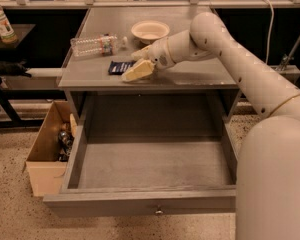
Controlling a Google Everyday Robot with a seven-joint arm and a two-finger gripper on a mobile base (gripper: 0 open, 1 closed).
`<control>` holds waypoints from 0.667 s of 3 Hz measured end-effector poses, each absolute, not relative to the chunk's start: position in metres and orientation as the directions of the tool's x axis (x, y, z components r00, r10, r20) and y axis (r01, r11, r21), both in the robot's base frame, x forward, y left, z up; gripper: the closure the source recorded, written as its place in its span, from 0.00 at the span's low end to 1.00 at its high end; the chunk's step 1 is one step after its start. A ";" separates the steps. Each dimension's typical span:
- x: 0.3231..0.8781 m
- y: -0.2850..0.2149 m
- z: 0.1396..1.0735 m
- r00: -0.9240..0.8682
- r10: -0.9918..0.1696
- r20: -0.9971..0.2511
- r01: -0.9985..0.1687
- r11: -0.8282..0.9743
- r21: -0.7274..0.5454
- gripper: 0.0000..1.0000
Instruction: Place rxbar blueberry into top drawer
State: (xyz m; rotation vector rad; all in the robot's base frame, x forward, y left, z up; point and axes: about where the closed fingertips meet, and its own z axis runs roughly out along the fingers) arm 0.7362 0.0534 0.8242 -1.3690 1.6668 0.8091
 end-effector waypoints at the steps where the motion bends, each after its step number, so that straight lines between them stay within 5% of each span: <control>1: 0.744 0.063 0.824 -0.078 -0.446 -0.892 -0.979 0.204 -0.016 0.57; 2: 0.740 0.070 0.820 -0.081 -0.452 -0.888 -0.981 0.192 -0.008 0.80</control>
Offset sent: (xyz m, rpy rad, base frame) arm -0.0031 0.0238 -0.0132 -0.0063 0.0229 0.0263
